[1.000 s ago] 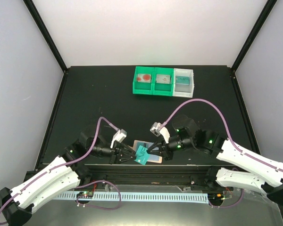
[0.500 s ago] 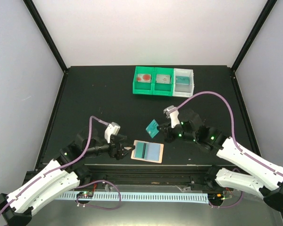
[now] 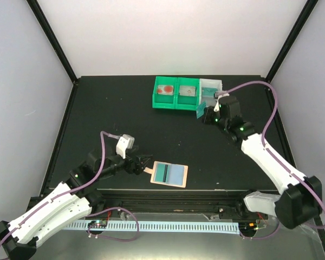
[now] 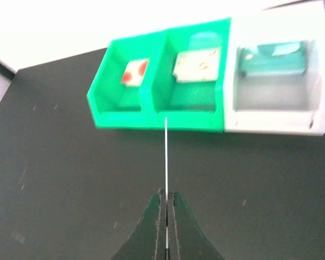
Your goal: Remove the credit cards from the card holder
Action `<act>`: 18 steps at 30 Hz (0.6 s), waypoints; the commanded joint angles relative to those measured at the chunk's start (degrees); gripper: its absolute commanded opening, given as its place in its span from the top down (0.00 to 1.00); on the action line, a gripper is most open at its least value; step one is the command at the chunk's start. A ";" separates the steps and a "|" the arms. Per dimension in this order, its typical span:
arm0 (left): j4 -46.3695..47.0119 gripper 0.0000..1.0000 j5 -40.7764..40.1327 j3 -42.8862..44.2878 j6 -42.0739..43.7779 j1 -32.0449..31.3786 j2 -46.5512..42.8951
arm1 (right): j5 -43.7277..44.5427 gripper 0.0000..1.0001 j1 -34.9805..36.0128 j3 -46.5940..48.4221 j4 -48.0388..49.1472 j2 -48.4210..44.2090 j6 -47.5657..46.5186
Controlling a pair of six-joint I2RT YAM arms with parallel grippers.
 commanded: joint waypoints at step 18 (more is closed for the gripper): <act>6.71 0.01 -6.19 -3.40 2.17 0.18 1.65 | -6.57 0.99 -16.71 26.63 10.98 36.56 -3.71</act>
